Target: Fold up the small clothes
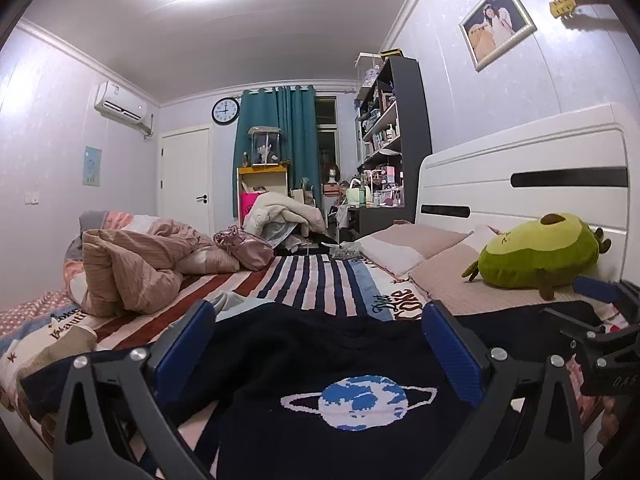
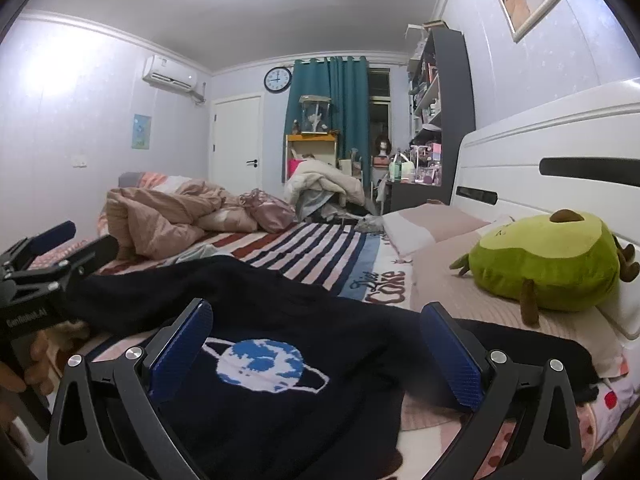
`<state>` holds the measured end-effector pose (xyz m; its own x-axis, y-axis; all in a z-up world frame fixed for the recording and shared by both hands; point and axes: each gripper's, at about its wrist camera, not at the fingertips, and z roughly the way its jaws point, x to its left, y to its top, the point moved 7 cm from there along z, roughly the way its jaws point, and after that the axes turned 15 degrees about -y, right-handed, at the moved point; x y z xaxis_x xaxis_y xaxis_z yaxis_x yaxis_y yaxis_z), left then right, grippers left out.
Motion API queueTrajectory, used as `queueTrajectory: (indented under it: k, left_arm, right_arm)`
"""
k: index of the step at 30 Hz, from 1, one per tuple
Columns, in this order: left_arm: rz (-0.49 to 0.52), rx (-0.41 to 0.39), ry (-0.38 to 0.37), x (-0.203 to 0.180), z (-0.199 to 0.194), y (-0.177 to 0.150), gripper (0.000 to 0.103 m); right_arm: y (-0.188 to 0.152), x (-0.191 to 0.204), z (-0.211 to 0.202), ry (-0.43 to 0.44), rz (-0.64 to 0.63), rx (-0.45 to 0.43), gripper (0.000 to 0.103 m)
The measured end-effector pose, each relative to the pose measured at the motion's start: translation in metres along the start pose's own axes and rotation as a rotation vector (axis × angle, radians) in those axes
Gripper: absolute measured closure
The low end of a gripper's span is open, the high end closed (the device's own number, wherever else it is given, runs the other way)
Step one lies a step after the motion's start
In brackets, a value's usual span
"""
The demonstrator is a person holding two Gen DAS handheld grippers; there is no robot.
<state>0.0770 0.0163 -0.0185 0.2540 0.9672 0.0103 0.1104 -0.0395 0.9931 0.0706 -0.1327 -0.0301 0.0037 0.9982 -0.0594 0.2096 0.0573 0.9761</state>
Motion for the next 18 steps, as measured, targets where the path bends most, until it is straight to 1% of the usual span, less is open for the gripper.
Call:
queueTrajectory:
  k: [4, 18]
  left_arm:
    - [-0.011, 0.004, -0.016, 0.0003, 0.0012, -0.0018, 0.001]
    - [-0.012, 0.009, -0.021, -0.0001, 0.0025, -0.0033, 0.001]
  right_arm:
    - [0.0009, 0.0024, 0.0001, 0.0, -0.003, 0.0, 0.0]
    - [0.0024, 0.0067, 0.0013, -0.011, -0.009, 0.0, 0.0]
